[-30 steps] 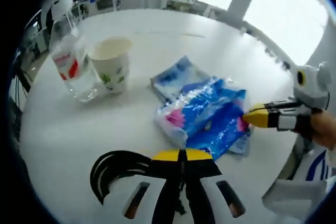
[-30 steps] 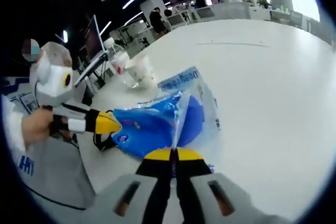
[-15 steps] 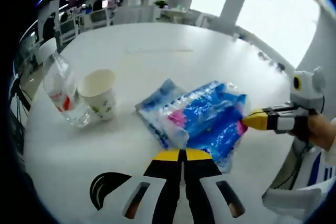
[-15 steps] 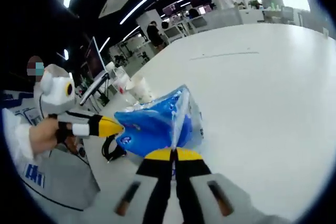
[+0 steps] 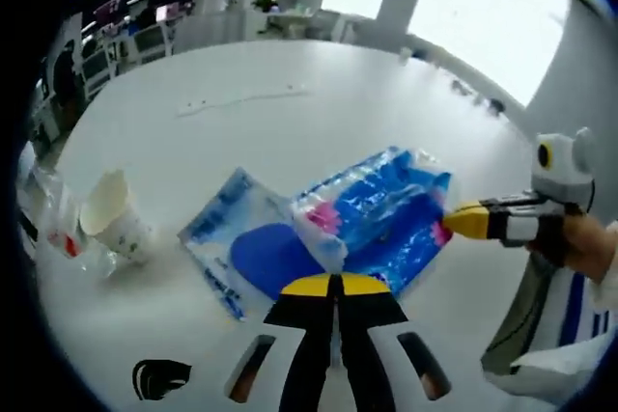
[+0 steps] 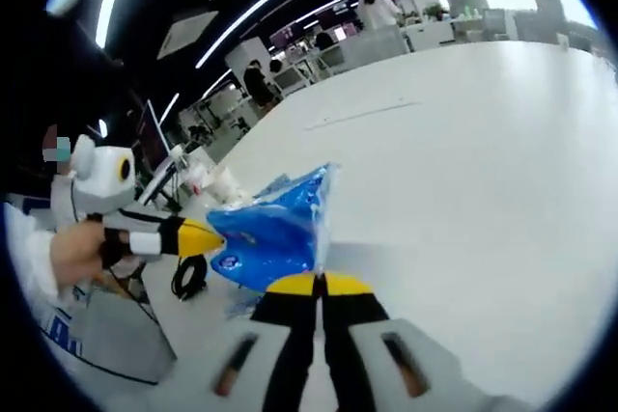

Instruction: Arrange the tabletop items into an orderly group along one side of the table until the central work area is clear of visible clutter.

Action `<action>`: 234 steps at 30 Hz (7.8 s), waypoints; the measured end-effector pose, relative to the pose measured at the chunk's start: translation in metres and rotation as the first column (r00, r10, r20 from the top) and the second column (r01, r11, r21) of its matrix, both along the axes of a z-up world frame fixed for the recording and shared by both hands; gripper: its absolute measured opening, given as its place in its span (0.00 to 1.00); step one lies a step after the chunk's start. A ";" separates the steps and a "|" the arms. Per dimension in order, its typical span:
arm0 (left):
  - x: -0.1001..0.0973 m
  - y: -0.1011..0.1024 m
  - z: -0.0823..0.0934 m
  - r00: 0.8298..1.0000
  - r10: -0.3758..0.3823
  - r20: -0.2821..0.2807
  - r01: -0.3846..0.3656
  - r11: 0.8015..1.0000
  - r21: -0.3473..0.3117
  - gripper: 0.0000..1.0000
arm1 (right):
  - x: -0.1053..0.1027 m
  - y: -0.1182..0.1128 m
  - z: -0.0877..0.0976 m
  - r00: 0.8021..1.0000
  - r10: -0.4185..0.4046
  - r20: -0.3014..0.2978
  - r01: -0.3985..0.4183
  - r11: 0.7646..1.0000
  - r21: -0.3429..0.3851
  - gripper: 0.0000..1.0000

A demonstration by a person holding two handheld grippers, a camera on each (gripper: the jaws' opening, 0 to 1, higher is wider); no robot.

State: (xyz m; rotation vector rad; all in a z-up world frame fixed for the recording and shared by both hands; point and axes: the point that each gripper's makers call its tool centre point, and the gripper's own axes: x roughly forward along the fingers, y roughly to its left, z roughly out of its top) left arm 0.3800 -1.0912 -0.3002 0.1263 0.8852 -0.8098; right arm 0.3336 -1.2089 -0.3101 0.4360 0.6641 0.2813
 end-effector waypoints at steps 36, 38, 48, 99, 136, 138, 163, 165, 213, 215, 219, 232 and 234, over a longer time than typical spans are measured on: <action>0.048 -0.119 -0.035 0.988 -0.156 0.016 0.155 0.987 0.053 0.00 | 0.051 -0.121 -0.030 0.981 -0.192 0.025 0.193 0.978 -0.077 0.00; 0.052 -0.120 -0.038 0.988 -0.153 0.017 0.152 0.987 0.059 0.00 | 0.055 -0.122 -0.029 0.980 -0.198 0.024 0.199 0.977 -0.078 0.00; 0.065 -0.123 -0.055 0.990 -0.142 -0.011 0.142 0.988 0.067 0.00 | 0.064 -0.125 -0.043 0.983 -0.186 0.002 0.185 0.979 -0.091 0.00; 0.041 0.037 0.039 0.985 0.031 0.171 -0.023 0.999 -0.045 0.71 | -0.033 -0.096 0.008 0.957 -0.289 0.018 0.290 0.956 -0.043 0.62; 0.073 0.076 0.015 0.983 -0.065 0.174 0.048 0.994 0.099 0.58 | -0.061 -0.006 -0.011 0.936 -0.331 -0.120 0.344 0.933 0.106 0.54; 0.077 0.070 0.015 0.983 -0.075 0.169 0.060 0.994 0.093 0.58 | -0.061 0.003 -0.012 0.937 -0.325 -0.130 0.341 0.931 0.127 0.53; 0.108 0.043 -0.036 0.973 -0.229 0.019 0.217 0.945 0.246 0.50 | -0.061 0.105 -0.022 0.943 -0.213 -0.255 0.286 0.911 0.298 0.43; 0.109 0.041 -0.038 0.973 -0.229 0.010 0.219 0.944 0.245 0.49 | -0.058 0.109 -0.024 0.942 -0.208 -0.264 0.286 0.908 0.307 0.42; 0.093 0.055 -0.037 0.992 -0.090 -0.093 0.107 0.974 0.201 0.00 | -0.016 0.095 -0.041 0.946 -0.211 -0.247 0.263 0.944 0.200 0.00; 0.091 0.057 -0.028 0.995 -0.063 -0.080 0.075 0.984 0.163 0.00 | -0.014 0.086 -0.035 0.948 -0.220 -0.228 0.265 0.945 0.190 0.00; 0.082 0.068 -0.018 0.997 -0.018 -0.079 0.028 0.992 0.124 0.00 | -0.005 0.070 -0.022 0.950 -0.242 -0.198 0.279 0.941 0.193 0.00; 0.064 0.088 0.008 0.996 0.069 -0.050 -0.067 0.997 0.031 0.00 | 0.039 0.045 0.018 0.993 -0.109 -0.054 0.109 0.994 -0.002 0.00; 0.068 0.091 0.007 0.996 0.075 -0.045 -0.073 0.997 0.028 0.00 | 0.044 0.047 0.021 0.995 -0.093 -0.046 0.093 0.995 -0.021 0.00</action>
